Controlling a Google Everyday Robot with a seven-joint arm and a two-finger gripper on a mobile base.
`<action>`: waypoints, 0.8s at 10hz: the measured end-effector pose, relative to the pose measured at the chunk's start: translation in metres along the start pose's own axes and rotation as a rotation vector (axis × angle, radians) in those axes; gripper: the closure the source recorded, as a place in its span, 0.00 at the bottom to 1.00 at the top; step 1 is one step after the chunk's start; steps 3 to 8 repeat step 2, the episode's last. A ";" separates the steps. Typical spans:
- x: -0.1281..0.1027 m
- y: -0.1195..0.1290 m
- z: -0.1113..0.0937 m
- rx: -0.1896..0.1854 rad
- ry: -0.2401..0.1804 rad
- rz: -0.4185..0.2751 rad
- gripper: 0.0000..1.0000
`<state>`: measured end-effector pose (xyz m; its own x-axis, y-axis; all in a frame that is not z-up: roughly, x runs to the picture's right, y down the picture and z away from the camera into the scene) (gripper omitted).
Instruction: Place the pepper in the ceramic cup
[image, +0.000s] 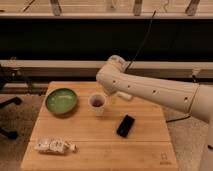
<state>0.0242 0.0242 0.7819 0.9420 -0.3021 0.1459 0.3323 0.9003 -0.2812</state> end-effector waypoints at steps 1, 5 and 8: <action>-0.005 -0.002 0.000 0.001 0.005 -0.018 0.38; -0.005 -0.002 0.001 0.002 0.011 -0.024 0.45; -0.005 -0.002 0.001 0.002 0.011 -0.024 0.45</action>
